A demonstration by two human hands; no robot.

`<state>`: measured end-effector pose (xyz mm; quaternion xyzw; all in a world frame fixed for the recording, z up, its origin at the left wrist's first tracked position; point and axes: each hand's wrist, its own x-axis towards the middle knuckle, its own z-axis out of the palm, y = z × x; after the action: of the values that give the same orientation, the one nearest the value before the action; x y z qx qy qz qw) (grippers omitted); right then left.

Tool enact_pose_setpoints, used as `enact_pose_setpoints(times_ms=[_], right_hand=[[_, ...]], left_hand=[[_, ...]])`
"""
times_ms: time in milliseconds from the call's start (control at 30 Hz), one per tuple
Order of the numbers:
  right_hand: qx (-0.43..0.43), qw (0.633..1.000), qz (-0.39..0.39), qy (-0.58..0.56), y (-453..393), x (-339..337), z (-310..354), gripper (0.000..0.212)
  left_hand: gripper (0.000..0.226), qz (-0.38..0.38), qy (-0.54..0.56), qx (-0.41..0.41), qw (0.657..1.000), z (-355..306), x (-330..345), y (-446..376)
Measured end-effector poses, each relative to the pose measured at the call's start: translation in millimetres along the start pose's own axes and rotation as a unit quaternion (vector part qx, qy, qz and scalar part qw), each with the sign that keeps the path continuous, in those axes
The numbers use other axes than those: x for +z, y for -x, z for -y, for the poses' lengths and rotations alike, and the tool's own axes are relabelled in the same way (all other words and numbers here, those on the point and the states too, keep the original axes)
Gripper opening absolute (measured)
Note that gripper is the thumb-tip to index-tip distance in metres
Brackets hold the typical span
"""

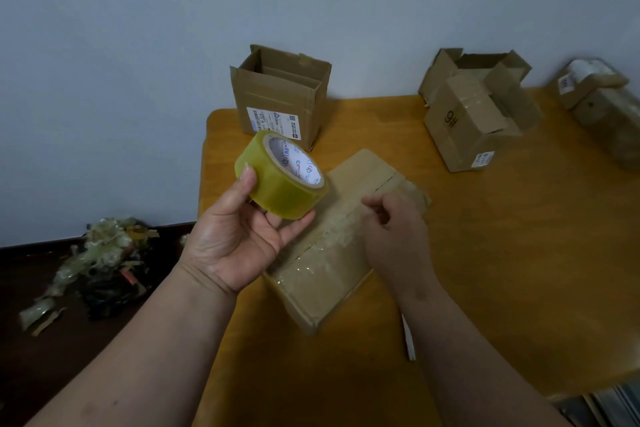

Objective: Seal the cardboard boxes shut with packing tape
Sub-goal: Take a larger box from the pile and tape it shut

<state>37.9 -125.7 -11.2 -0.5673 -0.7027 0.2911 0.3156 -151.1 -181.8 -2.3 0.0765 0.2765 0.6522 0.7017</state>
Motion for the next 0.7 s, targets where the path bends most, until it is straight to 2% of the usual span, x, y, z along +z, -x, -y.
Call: enact_pose_setpoints(times_ms=[100, 200, 300, 433, 567, 700], right_hand=[[0.028, 0.992, 0.065, -0.103, 14.2, 1.5, 21.9, 0.011], [0.072, 0.974, 0.086, -0.197, 25.7, 5.6, 39.4, 0.019], [0.107, 0.954, 0.057, -0.274, 34.0, 12.3, 46.5, 0.026], [0.133, 0.939, -0.006, -0.318, 35.8, 19.7, 53.2, 0.027], [0.143, 0.936, -0.043, -0.318, 35.7, 22.9, 59.2, 0.027], [0.149, 0.93, -0.061, -0.33, 31.6, 22.5, 59.4, 0.023]], left_hand=[[0.1, 0.011, -0.006, -0.006, 1.0, 2.5, 3.1, 0.1], [0.09, 0.026, -0.012, -0.011, 1.0, 5.0, 8.2, 0.7], [0.076, 0.033, -0.007, 0.0, 0.999, 6.4, 13.5, 1.4], [0.085, 0.012, 0.013, 0.016, 1.0, 10.6, 19.1, 0.5], [0.053, -0.023, 0.024, 0.026, 0.999, 18.0, 28.6, 1.3], [0.051, -0.037, 0.042, 0.025, 0.998, 21.7, 34.1, 3.6]])
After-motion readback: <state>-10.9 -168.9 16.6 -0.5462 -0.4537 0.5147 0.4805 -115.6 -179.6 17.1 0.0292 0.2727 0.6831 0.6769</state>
